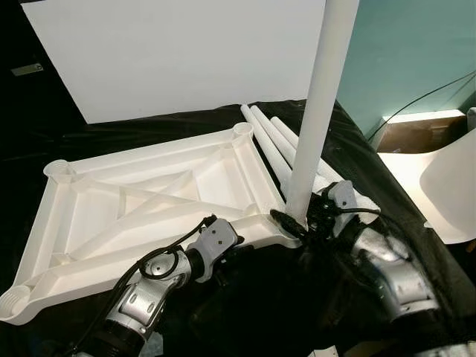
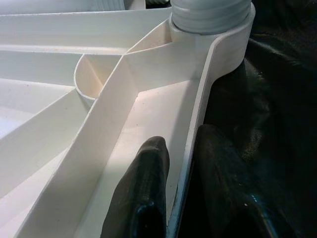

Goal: Building children table

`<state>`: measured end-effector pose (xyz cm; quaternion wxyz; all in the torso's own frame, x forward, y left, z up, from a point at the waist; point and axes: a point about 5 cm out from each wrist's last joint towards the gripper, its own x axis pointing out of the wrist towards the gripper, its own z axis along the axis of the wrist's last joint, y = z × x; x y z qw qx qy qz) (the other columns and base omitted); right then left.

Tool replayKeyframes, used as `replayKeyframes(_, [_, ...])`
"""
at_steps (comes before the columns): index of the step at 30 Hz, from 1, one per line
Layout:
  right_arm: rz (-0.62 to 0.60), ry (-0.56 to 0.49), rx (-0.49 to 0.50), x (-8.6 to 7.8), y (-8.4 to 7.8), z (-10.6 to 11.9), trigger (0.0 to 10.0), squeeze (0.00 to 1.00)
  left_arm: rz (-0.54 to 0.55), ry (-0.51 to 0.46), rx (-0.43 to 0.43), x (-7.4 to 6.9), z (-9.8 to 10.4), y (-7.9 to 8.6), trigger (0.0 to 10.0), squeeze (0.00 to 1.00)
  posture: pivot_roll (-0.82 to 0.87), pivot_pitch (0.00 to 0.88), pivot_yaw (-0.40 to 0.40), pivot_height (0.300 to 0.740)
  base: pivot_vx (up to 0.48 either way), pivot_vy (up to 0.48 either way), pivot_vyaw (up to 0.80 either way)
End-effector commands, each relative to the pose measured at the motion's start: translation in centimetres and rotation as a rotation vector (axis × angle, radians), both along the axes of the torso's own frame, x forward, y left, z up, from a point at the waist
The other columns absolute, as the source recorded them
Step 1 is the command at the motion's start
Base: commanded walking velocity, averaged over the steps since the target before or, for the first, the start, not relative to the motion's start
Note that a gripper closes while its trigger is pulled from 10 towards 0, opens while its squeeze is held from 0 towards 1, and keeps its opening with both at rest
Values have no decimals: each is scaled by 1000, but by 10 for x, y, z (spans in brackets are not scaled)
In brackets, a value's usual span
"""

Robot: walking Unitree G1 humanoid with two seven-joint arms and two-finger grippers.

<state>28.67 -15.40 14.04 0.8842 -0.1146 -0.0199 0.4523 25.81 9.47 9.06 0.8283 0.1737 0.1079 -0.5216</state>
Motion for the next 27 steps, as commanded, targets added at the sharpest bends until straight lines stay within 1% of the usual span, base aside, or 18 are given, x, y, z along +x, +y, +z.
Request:
replayKeyframes(1, [79, 53, -33, 0, -1, -5, 10000, 0, -79, 114, 48, -16, -22, -3, 10000, 0, -20, 0, 40, 740, 0, 0, 0])
replayKeyframes(2, [89, 58, -48, 1, -3, -5, 10000, 0, -79, 114, 47, -15, -22, -3, 10000, 0, -18, 0, 38, 740, 0, 0, 0])
replayKeyframes(3, [110, 64, -68, 1, -5, -5, 4824, 0, -77, 114, 47, -15, -22, -3, 10000, 0, -18, 0, 38, 740, 0, 0, 0])
replayKeyframes(4, [125, 68, -81, 2, -6, -5, 4824, 0, -77, 114, 47, -15, -22, -3, 10000, 0, -18, 0, 38, 740, 0, 0, 0])
replayKeyframes(5, [134, 78, -91, 3, -8, -5, 0, 0, -76, 114, 48, -15, -22, -3, 10000, 0, -18, 0, 38, 740, 0, 0, 0])
replayKeyframes(14, [152, 112, -138, 8, -21, -5, 0, 0, -77, 117, 48, -15, -22, -3, 10000, 0, -17, 0, 40, 740, 0, 0, 0])
replayKeyframes(16, [156, 124, -134, 6, -20, -7, 0, 0, -78, 117, 48, -15, -22, -3, 10000, 0, -18, 0, 41, 740, 0, 0, 0])
replayKeyframes(17, [144, 131, -106, 2, -17, -11, 0, 0, -78, 117, 48, -15, -22, -3, 10000, 0, -18, 0, 41, 740, 0, 0, 0])
replayKeyframes(19, [134, 130, -87, 1, -14, -12, 0, 0, -78, 116, 48, -15, -22, -3, 10000, 0, -18, 0, 41, 740, 0, 0, 0])
replayKeyframes(20, [61, 92, -34, 3, -10, -11, 0, 0, -77, 116, 48, -15, -22, -4, 10000, 0, -13, 0, 36, 740, 0, 0, 0])
replayKeyframes(21, [61, 92, -34, 3, -10, -11, 0, 0, -77, 116, 48, -15, -22, -4, 10000, 0, -13, 0, 36, 740, 0, 0, 0])
replayKeyframes(22, [-131, 31, 49, 8, -8, -8, 0, 0, -77, 115, 49, -15, -22, -4, 10000, 0, -10, 0, 36, 740, 0, 0, 0])
replayKeyframes(23, [-131, 31, 49, 8, -8, -8, 0, 0, -77, 115, 49, -15, -22, -4, 10000, 0, -10, 0, 36, 740, 0, 0, 0])
replayKeyframes(24, [-295, -6, 110, 6, -8, -11, 0, 0, -75, 115, 48, -15, -22, -3, 10000, 0, -6, 0, 33, 740, 0, 0, 0])
replayKeyframes(26, [-295, -6, 110, 6, -8, -11, 0, 0, -75, 115, 48, -15, -22, -3, 10000, 0, -6, 0, 33, 740, 0, 0, 0])
replayKeyframes(27, [-396, -14, 148, -2, -6, -16, 0, 0, -73, 115, 48, -15, -22, -3, 10000, 0, -5, 0, 34, 740, 0, 0, 0])
